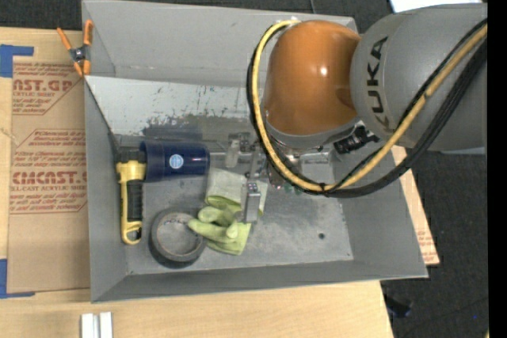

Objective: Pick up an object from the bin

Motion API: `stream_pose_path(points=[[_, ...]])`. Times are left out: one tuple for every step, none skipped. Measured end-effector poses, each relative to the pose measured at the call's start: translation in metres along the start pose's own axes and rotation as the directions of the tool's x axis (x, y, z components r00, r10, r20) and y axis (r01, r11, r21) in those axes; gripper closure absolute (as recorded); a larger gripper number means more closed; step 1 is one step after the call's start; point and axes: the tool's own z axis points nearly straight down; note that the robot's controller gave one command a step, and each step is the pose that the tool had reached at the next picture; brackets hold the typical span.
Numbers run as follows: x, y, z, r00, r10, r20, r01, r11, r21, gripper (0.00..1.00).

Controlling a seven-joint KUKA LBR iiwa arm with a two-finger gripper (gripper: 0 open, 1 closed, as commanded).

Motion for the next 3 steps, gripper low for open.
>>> stream_pose_path(points=[[-0.001,-0.001,-0.005,1.0,0.002,0.008,-0.002,1.0,-0.001,0.0],[0.003,0.003,0.021,0.996,0.09,0.01,-0.09,0.996,-0.003,0.0],[0.012,-0.004,0.063,0.997,0.074,0.011,-0.074,0.997,-0.003,0.0]])
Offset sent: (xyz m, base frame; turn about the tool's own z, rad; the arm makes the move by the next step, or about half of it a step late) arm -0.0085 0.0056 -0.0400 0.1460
